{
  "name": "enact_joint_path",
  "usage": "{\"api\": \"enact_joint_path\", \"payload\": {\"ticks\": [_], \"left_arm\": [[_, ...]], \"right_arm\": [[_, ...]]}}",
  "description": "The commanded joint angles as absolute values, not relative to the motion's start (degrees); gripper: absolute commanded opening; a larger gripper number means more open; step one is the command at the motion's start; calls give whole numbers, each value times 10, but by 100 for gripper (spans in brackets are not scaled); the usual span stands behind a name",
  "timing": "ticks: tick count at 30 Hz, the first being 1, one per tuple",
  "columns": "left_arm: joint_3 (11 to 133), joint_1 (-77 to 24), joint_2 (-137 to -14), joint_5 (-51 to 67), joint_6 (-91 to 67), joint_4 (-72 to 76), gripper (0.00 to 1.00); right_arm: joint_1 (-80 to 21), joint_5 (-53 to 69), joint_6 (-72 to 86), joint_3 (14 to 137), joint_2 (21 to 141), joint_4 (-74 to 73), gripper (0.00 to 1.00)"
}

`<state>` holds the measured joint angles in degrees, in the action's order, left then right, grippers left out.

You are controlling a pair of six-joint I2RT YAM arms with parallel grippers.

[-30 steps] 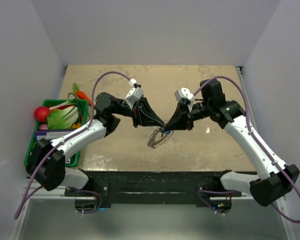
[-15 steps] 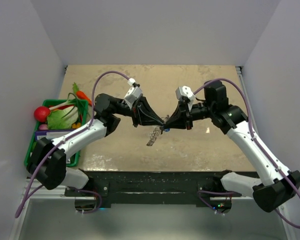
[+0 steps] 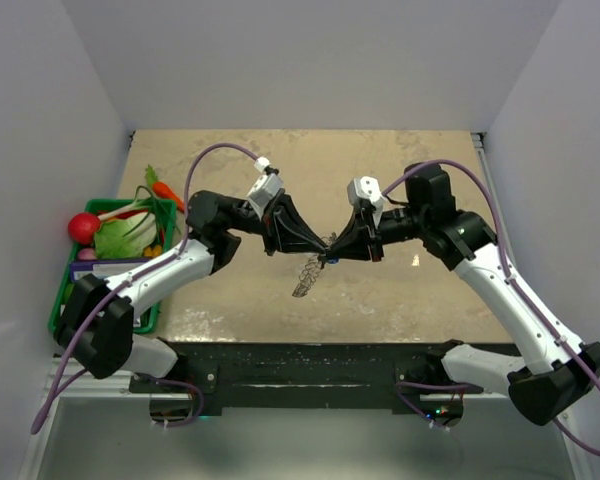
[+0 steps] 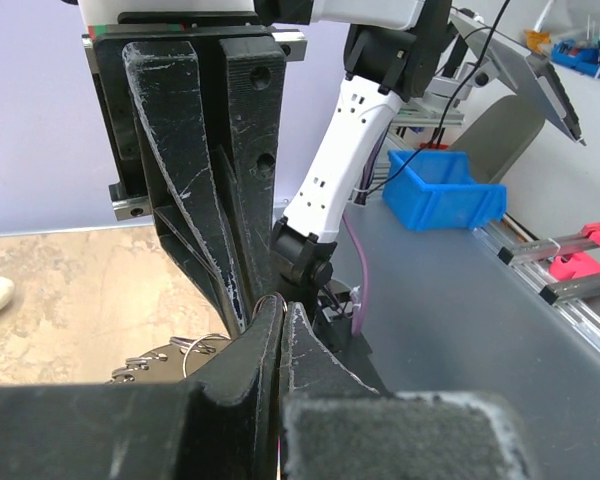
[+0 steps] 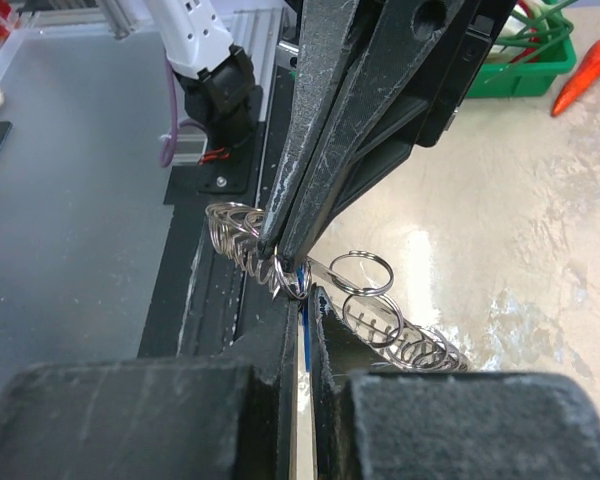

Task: Remove the keys from the keyring
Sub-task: Remove the key from the keyring.

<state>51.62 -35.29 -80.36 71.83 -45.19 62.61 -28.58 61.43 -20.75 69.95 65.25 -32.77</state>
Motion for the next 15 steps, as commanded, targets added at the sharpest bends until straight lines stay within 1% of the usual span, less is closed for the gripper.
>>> {"api": "enact_joint_path", "payload": {"ticks": [1,3,5,15], "left_arm": [[513,-372,-799,739,-480,657,0],[512,-371,-796,737,-478,657,0],[512,-368,-794,737,-478,657,0],[502,-358,-789,727,-475,657,0]], "right_arm": [[-287,557,-252,732,646,-284,6],[-287,557,-235,722,638,-265,10],[-287,567,-237,732,638,-278,18],[-287,608,-237,750,630,-297,23]]}}
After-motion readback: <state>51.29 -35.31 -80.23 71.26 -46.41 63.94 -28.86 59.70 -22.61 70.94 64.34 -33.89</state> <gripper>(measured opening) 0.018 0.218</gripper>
